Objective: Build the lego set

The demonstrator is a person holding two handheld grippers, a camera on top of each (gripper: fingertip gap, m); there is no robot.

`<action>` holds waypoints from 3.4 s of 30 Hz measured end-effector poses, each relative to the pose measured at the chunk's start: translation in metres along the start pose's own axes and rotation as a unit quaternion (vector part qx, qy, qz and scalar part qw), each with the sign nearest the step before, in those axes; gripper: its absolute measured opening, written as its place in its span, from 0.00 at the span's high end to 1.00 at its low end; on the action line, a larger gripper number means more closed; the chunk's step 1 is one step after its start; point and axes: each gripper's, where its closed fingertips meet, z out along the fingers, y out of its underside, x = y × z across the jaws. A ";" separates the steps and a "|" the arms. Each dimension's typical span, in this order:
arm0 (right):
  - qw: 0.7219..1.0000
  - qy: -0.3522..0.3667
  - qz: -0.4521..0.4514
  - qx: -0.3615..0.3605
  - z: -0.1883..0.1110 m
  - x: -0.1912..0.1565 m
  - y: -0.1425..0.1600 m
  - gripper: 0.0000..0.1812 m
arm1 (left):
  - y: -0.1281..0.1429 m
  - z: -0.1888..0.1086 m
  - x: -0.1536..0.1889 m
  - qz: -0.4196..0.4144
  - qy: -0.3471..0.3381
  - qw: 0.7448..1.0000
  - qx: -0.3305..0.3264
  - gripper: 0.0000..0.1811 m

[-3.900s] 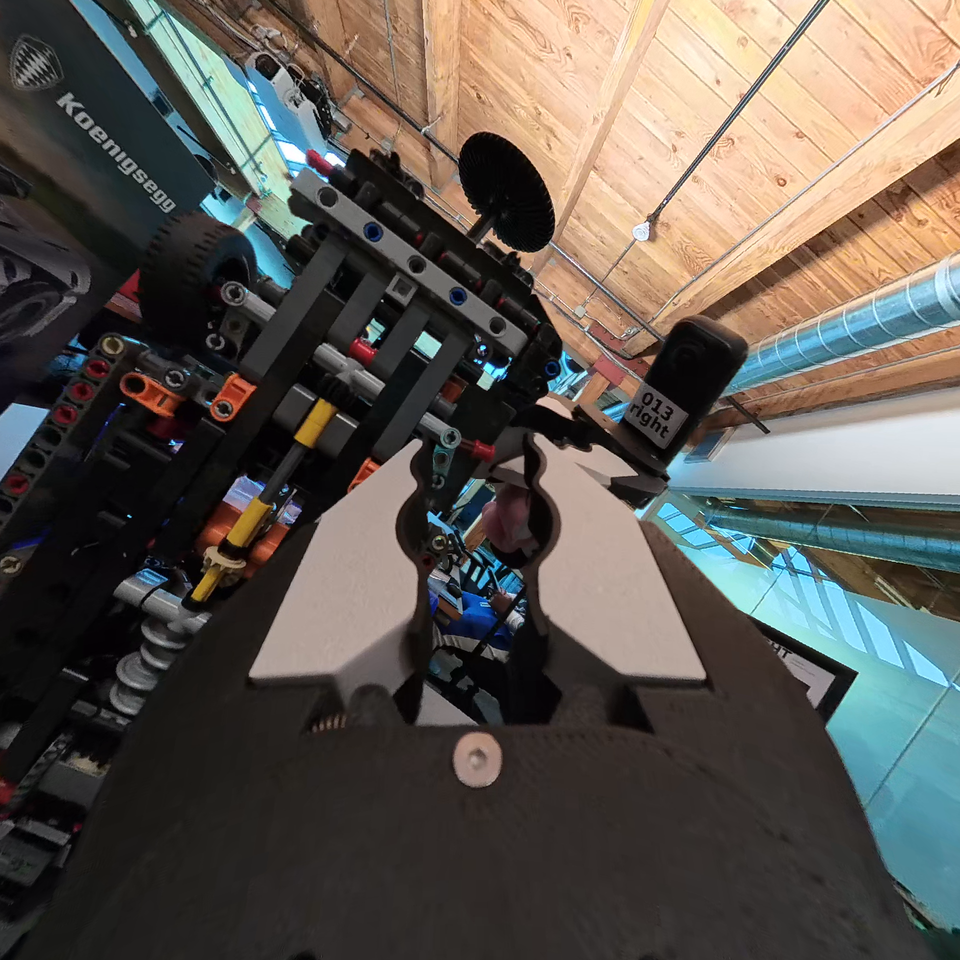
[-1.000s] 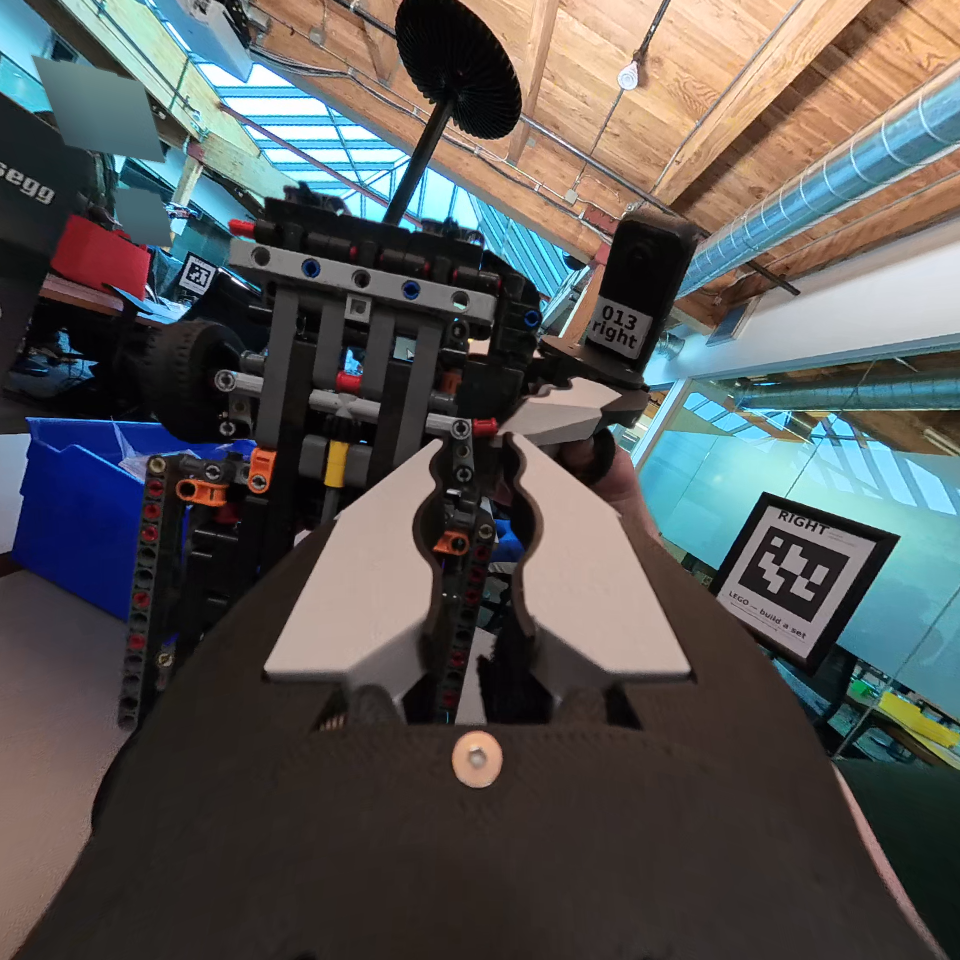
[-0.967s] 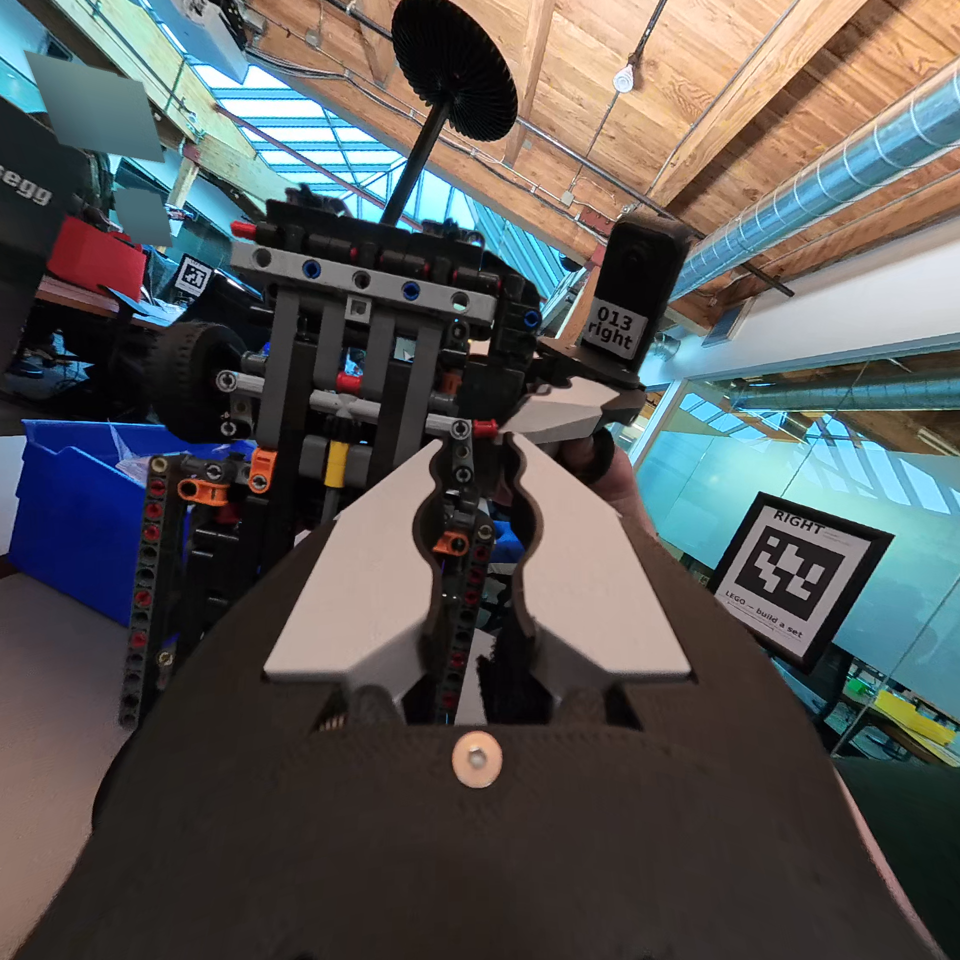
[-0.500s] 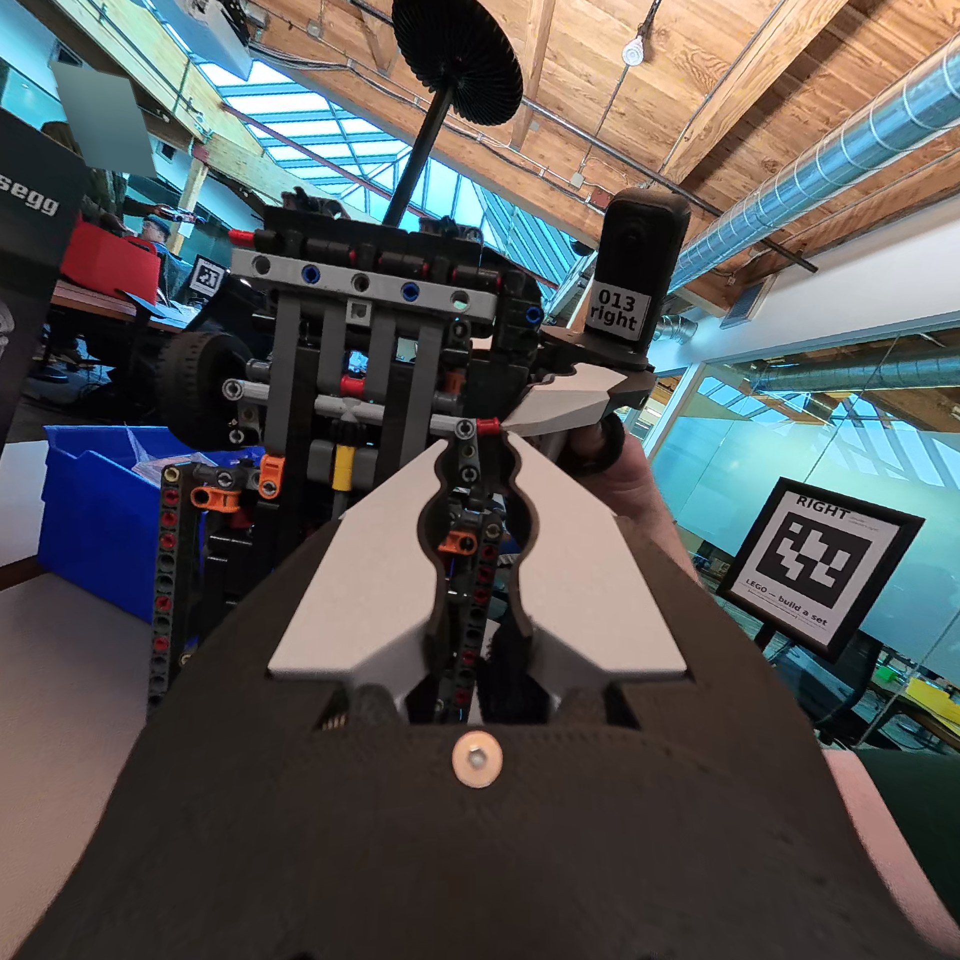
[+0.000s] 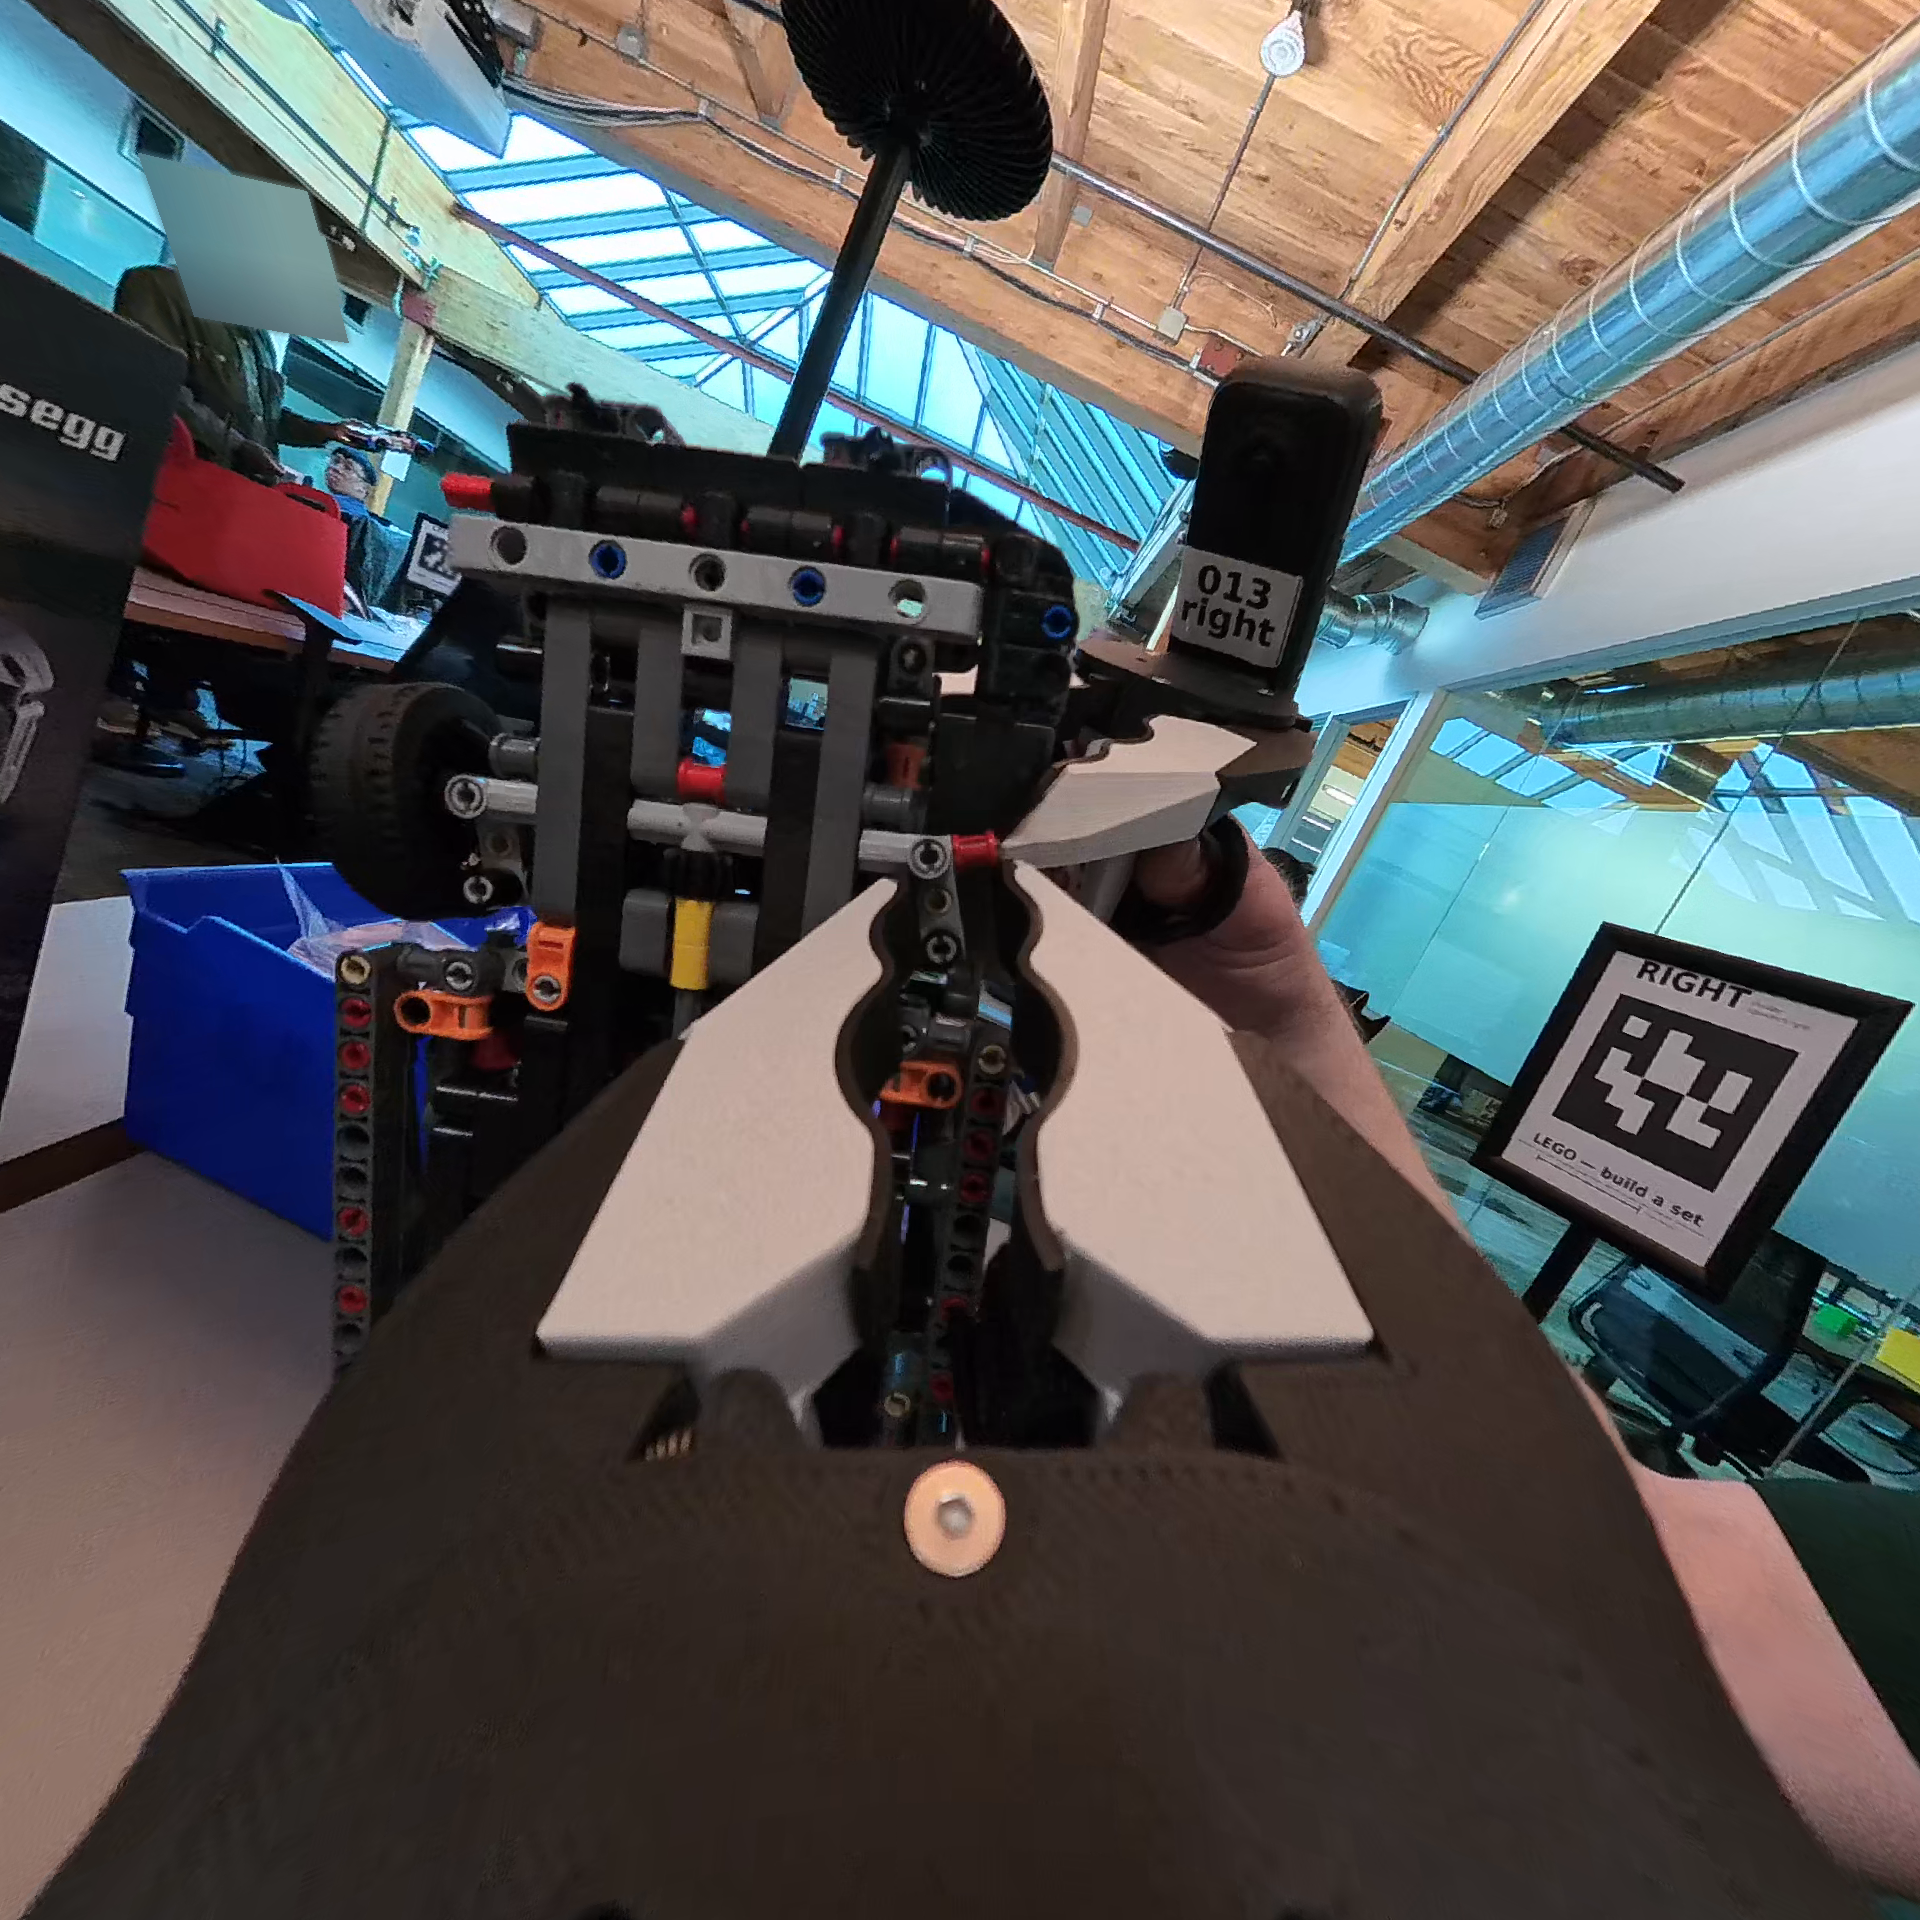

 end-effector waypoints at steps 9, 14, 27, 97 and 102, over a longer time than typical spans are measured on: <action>1.000 -0.014 0.003 0.013 -0.001 -0.003 -0.002 0.79 | -0.002 0.000 0.003 0.009 0.000 1.000 -0.001 0.93; 0.999 -0.027 0.007 0.021 -0.004 -0.005 -0.004 0.78 | -0.002 0.001 0.007 0.010 0.012 1.000 -0.002 0.93; 1.000 -0.029 -0.001 0.010 -0.005 -0.006 0.000 0.79 | 0.002 0.001 0.008 0.011 0.015 1.000 -0.009 0.93; 0.997 0.047 0.042 -0.041 -0.006 0.000 -0.002 0.78 | -0.006 0.002 0.004 -0.104 0.033 0.993 0.041 0.93; 0.997 0.062 0.032 -0.042 -0.006 0.001 -0.004 0.81 | -0.007 0.001 0.004 -0.093 0.023 0.995 0.039 0.93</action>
